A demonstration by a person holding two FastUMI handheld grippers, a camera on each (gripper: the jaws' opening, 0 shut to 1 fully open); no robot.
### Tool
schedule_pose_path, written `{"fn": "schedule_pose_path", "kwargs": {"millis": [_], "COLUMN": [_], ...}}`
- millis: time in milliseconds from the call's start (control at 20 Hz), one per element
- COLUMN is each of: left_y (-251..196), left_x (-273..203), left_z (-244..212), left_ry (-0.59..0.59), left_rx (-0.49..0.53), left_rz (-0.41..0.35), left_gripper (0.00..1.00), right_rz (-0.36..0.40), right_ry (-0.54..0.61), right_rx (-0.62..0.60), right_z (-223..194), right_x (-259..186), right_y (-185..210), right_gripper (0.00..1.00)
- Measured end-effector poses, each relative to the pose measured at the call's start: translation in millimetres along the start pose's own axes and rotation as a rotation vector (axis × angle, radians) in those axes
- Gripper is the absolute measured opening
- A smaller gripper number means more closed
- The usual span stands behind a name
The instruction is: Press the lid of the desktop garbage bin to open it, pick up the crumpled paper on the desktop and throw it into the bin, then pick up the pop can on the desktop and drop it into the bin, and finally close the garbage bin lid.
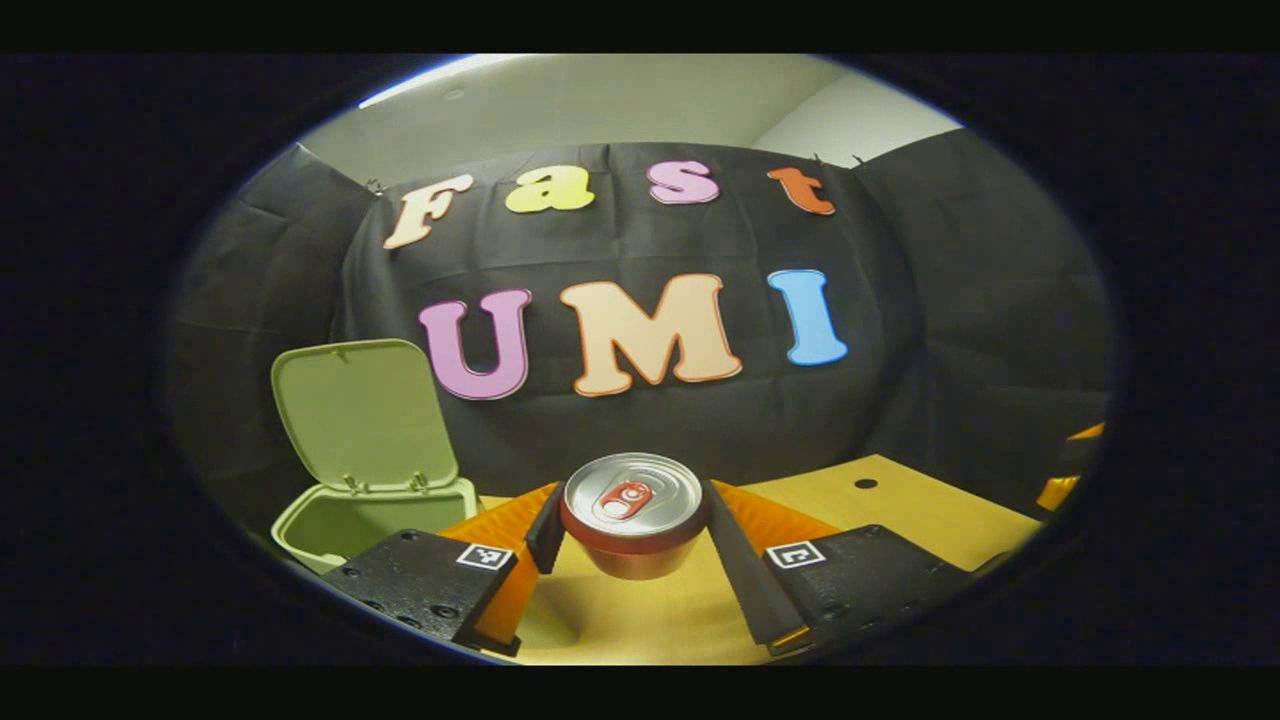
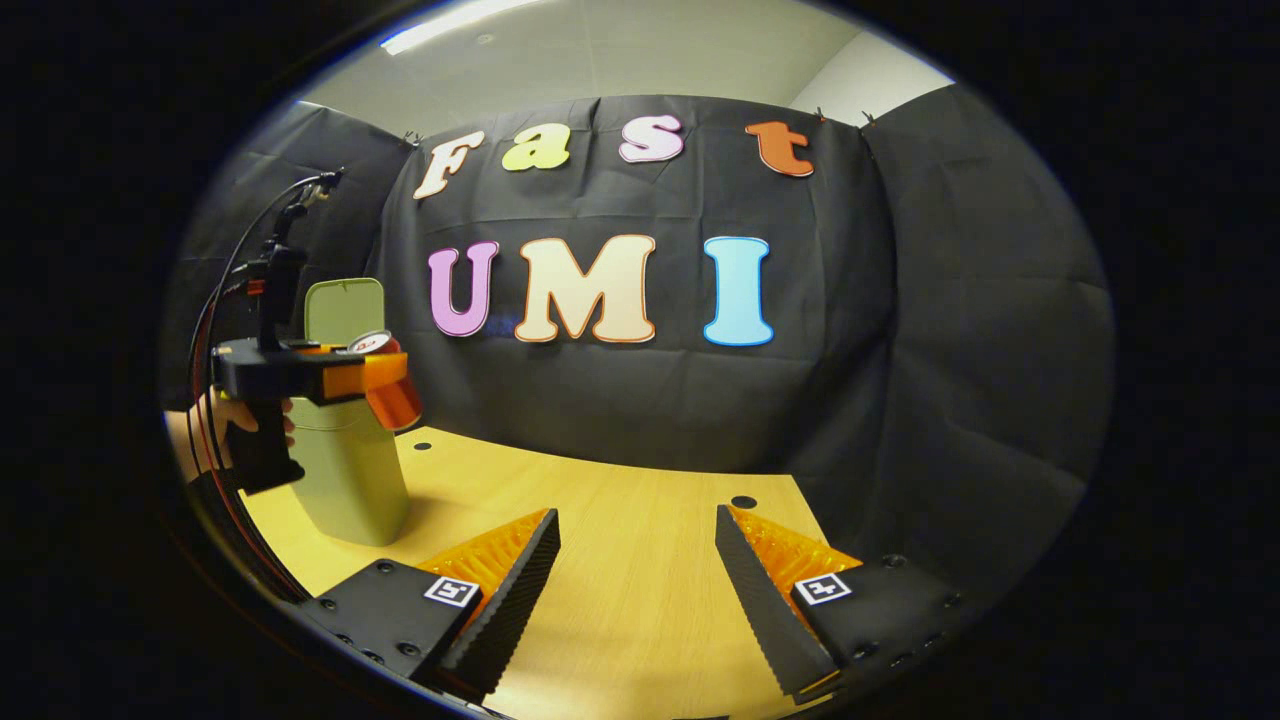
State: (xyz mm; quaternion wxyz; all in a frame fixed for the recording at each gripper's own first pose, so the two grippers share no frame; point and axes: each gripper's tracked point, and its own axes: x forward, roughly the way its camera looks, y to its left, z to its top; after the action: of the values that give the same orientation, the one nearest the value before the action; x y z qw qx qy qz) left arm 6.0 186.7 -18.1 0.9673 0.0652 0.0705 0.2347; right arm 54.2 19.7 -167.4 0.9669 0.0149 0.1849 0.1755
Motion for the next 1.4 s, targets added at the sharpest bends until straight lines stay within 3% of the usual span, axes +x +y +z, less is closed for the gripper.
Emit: {"fn": "schedule_pose_path", "kwargs": {"millis": [300,800,900,950,1100,1150,1400], "left_y": [71.9,164.5,178.9,186.4,204.3,209.3,239.1], "left_x": [1.5,-16.4,-20.3,-19.7,-12.8,-7.5,23.7], "left_z": [24.8,-17.6,-10.0,-1.6,27.5,36.7,91.3], "left_ry": [-0.050,0.015,-0.007,-0.025,-0.076,-0.083,-0.165], "left_rx": [0.035,0.006,-0.001,0.004,0.038,0.043,0.002], "left_rz": [0.124,0.273,0.291,0.297,0.299,0.294,0.265], "left_gripper": [0.76,0.76,0.81,0.92,0.93,0.99,0.93], "right_rz": [0.019,0.055,0.056,0.055,0.046,0.040,-0.011], "right_ry": [0.009,0.031,0.021,0.015,0.009,0.008,0.010], "right_rx": [0.001,-0.002,0.005,0.011,0.020,0.023,0.062], "right_z": [-2.5,-1.6,2.5,4.2,7.4,7.1,-2.4], "right_x": [14.3,32.8,35.4,37.0,42.2,43.1,42.6], "right_y": [9.8,47.7,56.4,61.3,77.6,82.8,109.7], "right_gripper": [0.98,0.98,0.98,0.98,0.98,0.98,0.98]}}
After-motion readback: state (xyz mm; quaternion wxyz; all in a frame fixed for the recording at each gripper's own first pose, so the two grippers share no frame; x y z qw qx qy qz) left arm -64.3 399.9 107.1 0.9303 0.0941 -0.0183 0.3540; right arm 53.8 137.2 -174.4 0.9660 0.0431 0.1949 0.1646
